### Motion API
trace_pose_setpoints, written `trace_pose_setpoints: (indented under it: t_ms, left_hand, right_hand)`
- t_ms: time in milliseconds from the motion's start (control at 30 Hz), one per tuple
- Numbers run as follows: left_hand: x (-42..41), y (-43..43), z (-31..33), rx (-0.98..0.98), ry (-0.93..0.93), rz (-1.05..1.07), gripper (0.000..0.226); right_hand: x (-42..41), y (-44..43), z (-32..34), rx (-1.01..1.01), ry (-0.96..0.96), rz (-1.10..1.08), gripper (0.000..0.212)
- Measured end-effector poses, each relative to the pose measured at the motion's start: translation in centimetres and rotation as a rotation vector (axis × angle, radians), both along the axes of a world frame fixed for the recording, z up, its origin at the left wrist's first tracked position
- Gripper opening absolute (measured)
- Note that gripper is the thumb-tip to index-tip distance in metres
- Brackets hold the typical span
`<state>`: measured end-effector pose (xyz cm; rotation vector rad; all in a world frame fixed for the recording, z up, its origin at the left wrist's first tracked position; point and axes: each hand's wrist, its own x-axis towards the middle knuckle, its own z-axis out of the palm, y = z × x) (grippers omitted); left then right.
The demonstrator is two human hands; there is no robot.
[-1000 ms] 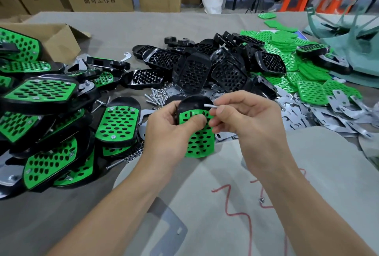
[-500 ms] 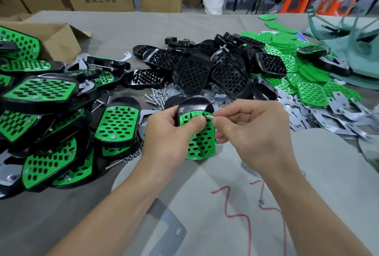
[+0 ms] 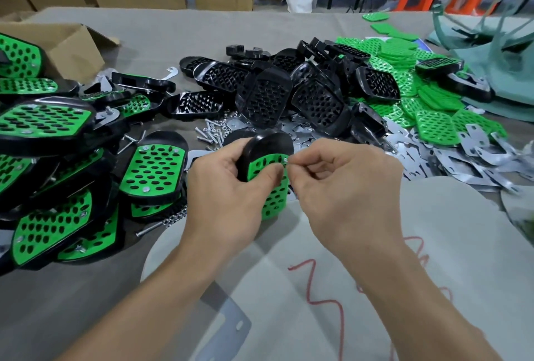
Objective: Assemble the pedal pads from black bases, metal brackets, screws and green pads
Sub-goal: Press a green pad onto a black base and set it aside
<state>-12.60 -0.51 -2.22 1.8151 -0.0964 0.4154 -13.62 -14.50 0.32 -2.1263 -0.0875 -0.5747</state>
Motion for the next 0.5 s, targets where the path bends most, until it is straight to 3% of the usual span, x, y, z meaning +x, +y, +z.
trace_pose_setpoints:
  t_ms: [133,200,367,500]
  left_hand:
    - [-0.1,-0.5,-0.1,0.049,-0.022,0.042,0.024]
    - [-0.2,-0.5,-0.1,0.126,-0.057,0.090,0.022]
    - [0.3,0.0,-0.2,0.014,-0.021,0.026,0.019]
    - [0.4,0.1,0.0,-0.078,0.021,-0.028,0.020]
  right_hand:
    - [0.0,0.4,-0.2,-0.106,-0.034,-0.101,0.006]
    - [0.6,0.1,-0.3,0.024,0.091,-0.061,0.010]
    - [1.9,-1.3,-0.4,0.536,0.337,0.293,0.021]
    - [2.3,-1.7,-0.9,0.620,0.337,0.348,0.026]
